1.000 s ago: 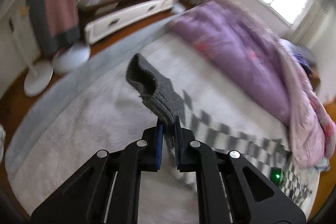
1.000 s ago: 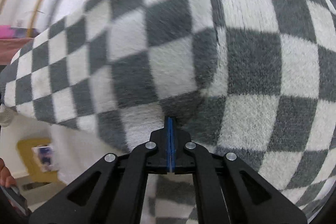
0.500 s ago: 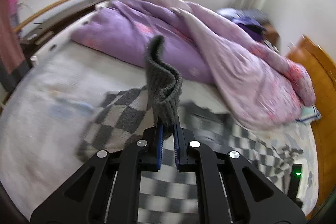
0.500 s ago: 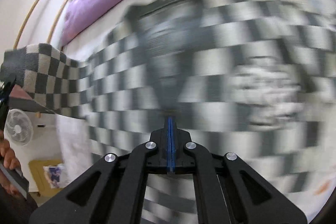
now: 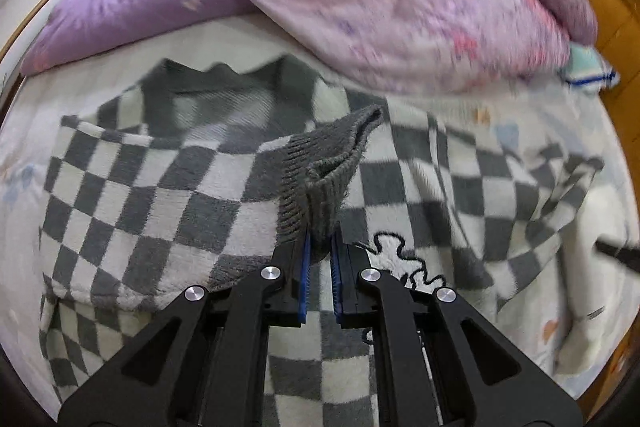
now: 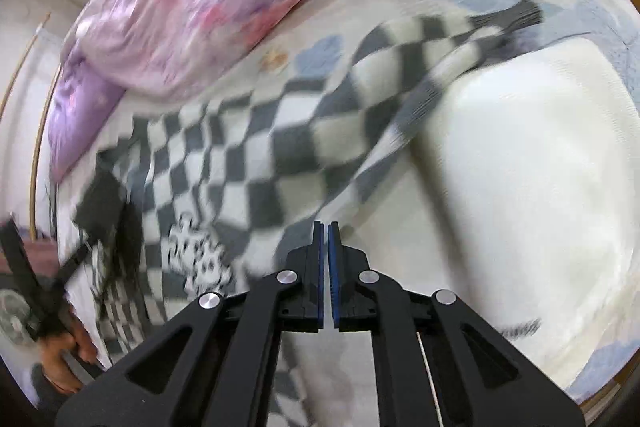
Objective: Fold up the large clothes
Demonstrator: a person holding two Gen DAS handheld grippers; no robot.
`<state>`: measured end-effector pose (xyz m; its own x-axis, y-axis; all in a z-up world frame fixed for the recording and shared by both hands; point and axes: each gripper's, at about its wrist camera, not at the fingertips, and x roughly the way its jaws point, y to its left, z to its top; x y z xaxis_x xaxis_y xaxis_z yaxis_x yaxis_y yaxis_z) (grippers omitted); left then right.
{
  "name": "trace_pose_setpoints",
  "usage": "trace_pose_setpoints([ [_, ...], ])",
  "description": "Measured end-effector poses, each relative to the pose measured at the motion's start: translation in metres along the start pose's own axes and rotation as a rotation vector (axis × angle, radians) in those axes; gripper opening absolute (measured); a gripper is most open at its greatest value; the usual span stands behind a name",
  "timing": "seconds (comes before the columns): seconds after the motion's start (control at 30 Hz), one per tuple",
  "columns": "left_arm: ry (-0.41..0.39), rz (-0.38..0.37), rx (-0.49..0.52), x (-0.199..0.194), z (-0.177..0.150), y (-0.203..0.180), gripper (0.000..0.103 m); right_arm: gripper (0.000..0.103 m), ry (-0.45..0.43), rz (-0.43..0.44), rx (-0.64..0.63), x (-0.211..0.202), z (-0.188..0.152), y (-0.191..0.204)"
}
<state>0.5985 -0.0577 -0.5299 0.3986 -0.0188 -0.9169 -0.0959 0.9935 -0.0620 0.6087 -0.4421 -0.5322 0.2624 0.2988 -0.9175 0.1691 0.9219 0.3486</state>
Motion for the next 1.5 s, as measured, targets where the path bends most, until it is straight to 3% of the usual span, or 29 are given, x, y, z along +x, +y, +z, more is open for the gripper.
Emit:
trace_pose_setpoints([
  [0.17,0.06,0.007,0.037,0.031,-0.012,-0.009,0.009,0.005,-0.073,-0.02,0.131,-0.001,0.035,-0.043],
  [0.27,0.069,-0.001,0.046,0.038,-0.011,-0.011,0.009,0.01,-0.111,-0.034,0.204,0.0,0.062,-0.062],
  [0.37,0.071,-0.01,0.047,0.04,-0.014,-0.011,0.009,0.025,-0.167,-0.058,0.287,-0.001,0.084,-0.082],
  [0.43,0.079,-0.018,0.064,0.042,-0.016,-0.013,0.009,0.043,-0.214,-0.068,0.343,0.002,0.096,-0.093],
  [0.47,0.082,-0.014,0.078,0.043,-0.017,-0.015,0.009,0.044,-0.228,-0.083,0.368,0.005,0.103,-0.099],
  [0.53,0.077,-0.021,0.072,0.042,-0.018,-0.015,0.009,0.045,-0.213,-0.092,0.407,0.016,0.113,-0.108],
  [0.6,0.087,-0.042,0.063,0.043,-0.018,-0.014,0.009,0.048,-0.129,-0.129,0.459,0.036,0.123,-0.118],
  [0.73,0.105,-0.035,0.088,0.05,-0.023,-0.017,0.009,0.047,-0.067,-0.11,0.495,0.059,0.13,-0.125],
  [0.77,0.118,-0.039,0.093,0.052,-0.024,-0.017,0.012,0.035,-0.067,-0.08,0.487,0.062,0.131,-0.125],
  [0.8,0.135,-0.037,0.094,0.054,-0.024,-0.018,0.015,0.009,-0.063,-0.076,0.477,0.063,0.131,-0.124],
  [0.87,0.163,-0.028,0.097,0.053,-0.024,-0.02,0.042,0.008,-0.092,-0.101,0.415,0.053,0.13,-0.113],
  [0.9,0.138,-0.027,0.106,0.044,-0.024,-0.021,0.053,0.008,-0.121,-0.103,0.386,0.046,0.128,-0.108],
  [0.93,0.092,-0.031,0.116,0.034,-0.023,-0.023,0.071,0.008,-0.168,-0.097,0.354,0.034,0.123,-0.1],
  [0.97,0.05,-0.057,0.124,0.02,-0.024,-0.023,0.077,0.008,-0.207,-0.081,0.334,0.023,0.118,-0.095],
  [1.07,0.019,-0.099,0.118,-0.003,-0.025,-0.021,0.077,0.008,-0.319,-0.08,0.254,-0.018,0.098,-0.081],
  [1.17,0.023,-0.031,0.101,-0.014,-0.029,-0.008,0.077,0.008,-0.405,-0.033,0.224,-0.061,0.075,-0.071],
  [1.27,0.066,0.023,0.013,-0.014,-0.032,0.018,0.077,0.008,-0.492,-0.008,0.18,-0.096,0.052,-0.049],
  [1.33,0.079,0.053,-0.03,-0.013,-0.035,0.034,0.077,0.008,-0.526,-0.066,0.139,-0.105,0.043,-0.033],
  [1.5,0.084,0.14,-0.123,-0.01,-0.033,0.09,0.077,0.008,-0.537,-0.069,0.072,-0.104,0.037,0.008],
])
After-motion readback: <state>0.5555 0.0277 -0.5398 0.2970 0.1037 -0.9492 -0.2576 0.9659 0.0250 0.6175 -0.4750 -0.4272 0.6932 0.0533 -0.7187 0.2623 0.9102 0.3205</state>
